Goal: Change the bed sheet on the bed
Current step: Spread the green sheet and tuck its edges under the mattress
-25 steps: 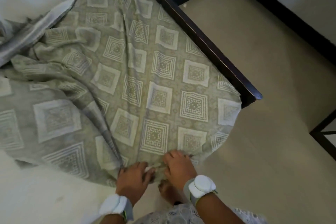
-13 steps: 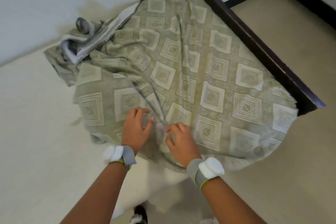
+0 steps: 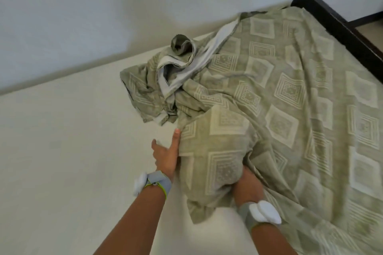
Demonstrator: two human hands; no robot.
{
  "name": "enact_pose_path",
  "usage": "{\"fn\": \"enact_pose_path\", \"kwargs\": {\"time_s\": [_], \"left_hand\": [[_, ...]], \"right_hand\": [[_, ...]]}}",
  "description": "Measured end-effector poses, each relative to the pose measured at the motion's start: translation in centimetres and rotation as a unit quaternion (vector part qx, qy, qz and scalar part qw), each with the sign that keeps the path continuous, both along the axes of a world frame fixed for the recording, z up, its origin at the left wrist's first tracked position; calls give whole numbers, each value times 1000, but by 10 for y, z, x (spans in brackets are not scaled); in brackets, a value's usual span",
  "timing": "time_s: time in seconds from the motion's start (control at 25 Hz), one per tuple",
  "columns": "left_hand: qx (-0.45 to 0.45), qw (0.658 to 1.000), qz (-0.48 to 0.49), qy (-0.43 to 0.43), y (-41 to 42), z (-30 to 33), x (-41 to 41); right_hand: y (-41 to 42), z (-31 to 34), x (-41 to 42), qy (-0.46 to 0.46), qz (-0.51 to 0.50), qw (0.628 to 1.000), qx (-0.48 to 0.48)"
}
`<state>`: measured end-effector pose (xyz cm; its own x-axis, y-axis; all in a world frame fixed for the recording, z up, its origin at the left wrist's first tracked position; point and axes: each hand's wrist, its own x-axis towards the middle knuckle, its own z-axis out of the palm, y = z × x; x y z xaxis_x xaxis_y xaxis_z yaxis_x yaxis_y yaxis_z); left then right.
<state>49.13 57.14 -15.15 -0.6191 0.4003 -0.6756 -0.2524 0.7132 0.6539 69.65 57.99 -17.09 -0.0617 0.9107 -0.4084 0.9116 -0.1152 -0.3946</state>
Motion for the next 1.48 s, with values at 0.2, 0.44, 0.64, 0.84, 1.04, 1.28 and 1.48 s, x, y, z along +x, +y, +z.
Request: {"fn": "enact_pose_path", "kwargs": {"time_s": [0.2, 0.44, 0.64, 0.84, 1.04, 1.28, 1.48], "left_hand": [[44, 949, -25, -311, 20, 25, 11], [97, 975, 21, -198, -22, 86, 2], [91, 983, 59, -146, -49, 147, 2], [163, 977, -90, -104, -40, 232, 45], [211, 964, -45, -154, -52, 272, 19], [174, 971, -103, -127, -88, 218, -3], [138, 989, -49, 38, -100, 272, -27]], "right_hand": [[5, 20, 13, -23, 15, 992, -126], [-6, 75, 17, 187, -36, 973, -130], [-37, 148, -17, 264, 101, 956, -81], [-25, 218, -44, 273, 131, 951, -69], [-28, 261, -31, 302, 164, 936, -74], [-80, 286, -43, 417, 146, 892, -92], [-109, 309, -53, 380, 117, 908, -130]]}}
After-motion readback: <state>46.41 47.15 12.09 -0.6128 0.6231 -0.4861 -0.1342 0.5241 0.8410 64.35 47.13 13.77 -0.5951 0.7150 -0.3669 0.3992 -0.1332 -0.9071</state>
